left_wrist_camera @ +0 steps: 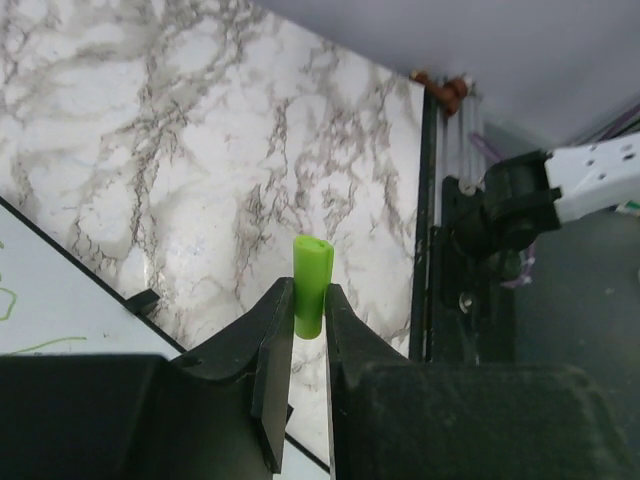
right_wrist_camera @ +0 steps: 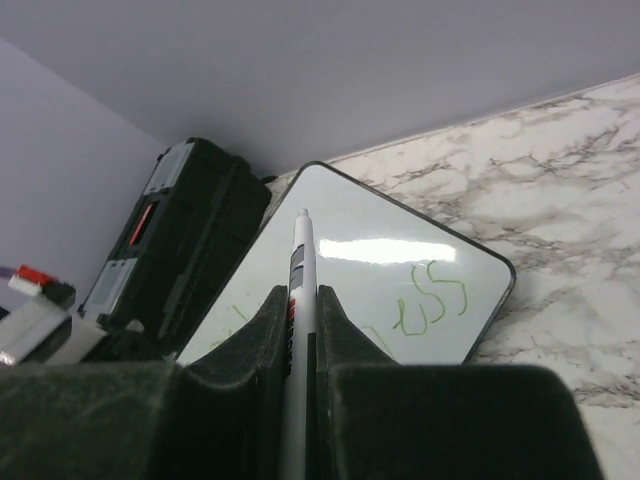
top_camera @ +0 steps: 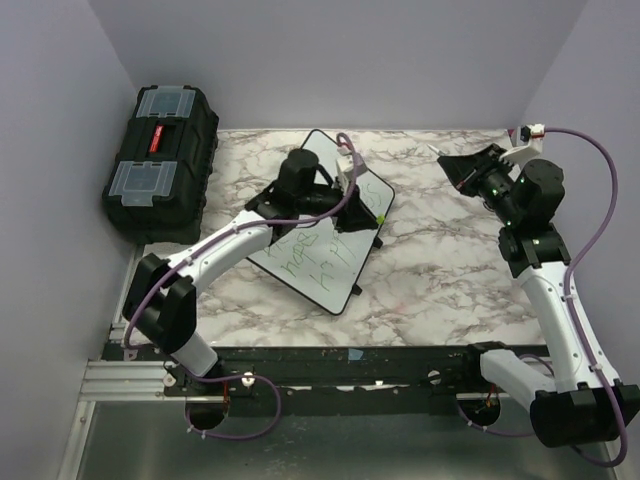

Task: Write a sentence on the whiteboard
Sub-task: Insert the whiteboard marker without the cap into the pen cap.

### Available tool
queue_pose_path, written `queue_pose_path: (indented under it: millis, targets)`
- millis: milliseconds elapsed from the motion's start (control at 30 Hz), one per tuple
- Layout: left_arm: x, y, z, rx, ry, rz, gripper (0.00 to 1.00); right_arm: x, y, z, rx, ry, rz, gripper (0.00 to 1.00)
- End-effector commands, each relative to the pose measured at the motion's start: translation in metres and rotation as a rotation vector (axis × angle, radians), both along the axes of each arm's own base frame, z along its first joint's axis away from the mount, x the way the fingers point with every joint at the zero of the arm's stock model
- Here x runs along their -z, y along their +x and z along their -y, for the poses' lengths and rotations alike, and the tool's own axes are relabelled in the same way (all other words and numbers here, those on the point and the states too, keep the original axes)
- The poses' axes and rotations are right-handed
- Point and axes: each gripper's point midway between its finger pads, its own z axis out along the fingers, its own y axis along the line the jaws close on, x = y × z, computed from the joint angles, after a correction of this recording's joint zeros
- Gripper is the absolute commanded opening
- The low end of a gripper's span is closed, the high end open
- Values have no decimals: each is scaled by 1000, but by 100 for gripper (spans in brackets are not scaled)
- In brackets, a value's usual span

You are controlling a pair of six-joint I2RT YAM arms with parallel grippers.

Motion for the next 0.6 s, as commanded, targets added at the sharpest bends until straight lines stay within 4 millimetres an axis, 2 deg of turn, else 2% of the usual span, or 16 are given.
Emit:
queue_pose_path:
  millis: [0, 200, 333, 433, 567]
  targets:
    - [-83, -11, -17, 30, -269, 21, 0, -20, -17, -24, -150, 62, 105, 1]
    - [-142, -5, -54, -87, -476, -3, 0, -28, -36, -48, -317, 158, 176, 1]
    - [-174, -1, -79, -147, -658, -81, 0, -34, -50, -61, -428, 238, 223, 1]
    - [-196, -4, -97, -132, -825, -136, 0, -36, -59, -67, -489, 284, 245, 0]
    - [-210, -1, -114, -64, -1049, -230, 0, -39, -72, -72, -558, 335, 274, 1]
